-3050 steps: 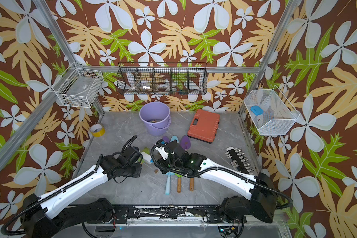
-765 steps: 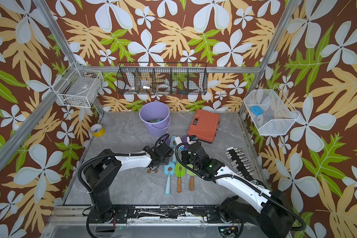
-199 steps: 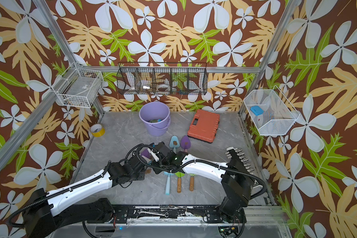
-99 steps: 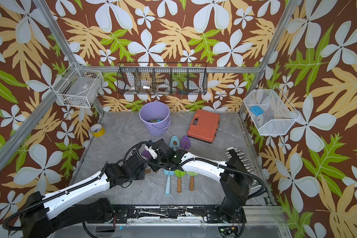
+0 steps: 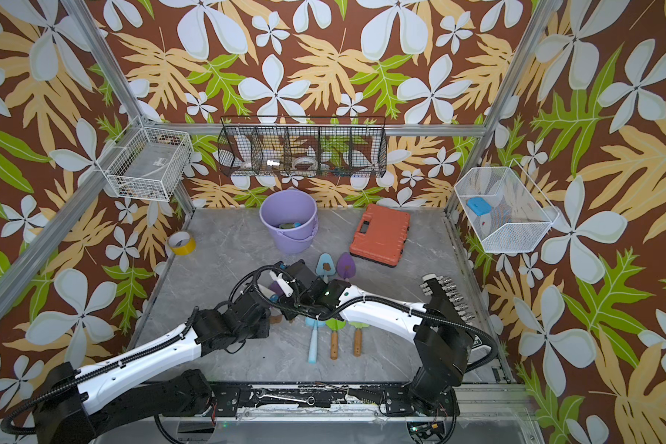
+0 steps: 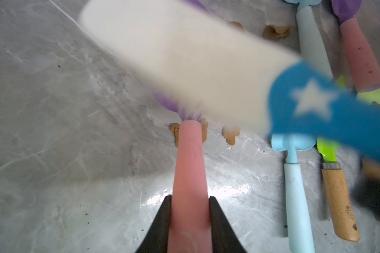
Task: Brush the soil off the hand trowel and place it into the bucket
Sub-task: Brush off the soil from the hand trowel.
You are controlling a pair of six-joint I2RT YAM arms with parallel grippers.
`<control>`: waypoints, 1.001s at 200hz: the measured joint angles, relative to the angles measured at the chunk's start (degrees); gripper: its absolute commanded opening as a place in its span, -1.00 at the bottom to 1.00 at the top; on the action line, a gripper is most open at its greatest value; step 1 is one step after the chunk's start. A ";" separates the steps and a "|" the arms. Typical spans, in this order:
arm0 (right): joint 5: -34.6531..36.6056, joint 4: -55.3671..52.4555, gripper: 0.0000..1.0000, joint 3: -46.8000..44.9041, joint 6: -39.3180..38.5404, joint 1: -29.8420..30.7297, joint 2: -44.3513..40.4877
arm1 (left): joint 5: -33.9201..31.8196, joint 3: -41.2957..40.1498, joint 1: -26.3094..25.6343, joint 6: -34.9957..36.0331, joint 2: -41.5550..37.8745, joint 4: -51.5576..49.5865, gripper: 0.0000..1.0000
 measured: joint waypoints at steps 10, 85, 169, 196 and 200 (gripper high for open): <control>-0.26 -0.02 -1.00 0.66 -0.66 0.22 1.29 | 0.11 -0.13 0.00 -0.09 0.13 0.63 -1.00; 7.91 -2.25 -1.00 1.07 0.92 -3.04 -0.92 | 1.01 -0.90 0.02 0.07 -2.16 1.88 -1.00; 13.31 -4.26 -1.00 1.92 1.03 -4.72 3.13 | 2.58 -1.14 0.00 0.50 -2.75 2.21 -1.00; 15.34 -3.26 -1.00 -0.04 1.95 -5.03 -2.23 | 2.49 -1.90 0.02 0.33 -5.57 3.37 -1.00; 15.72 -2.80 -1.00 -0.72 2.32 -4.96 -3.34 | 2.80 -2.23 0.02 0.33 -6.08 4.00 -1.00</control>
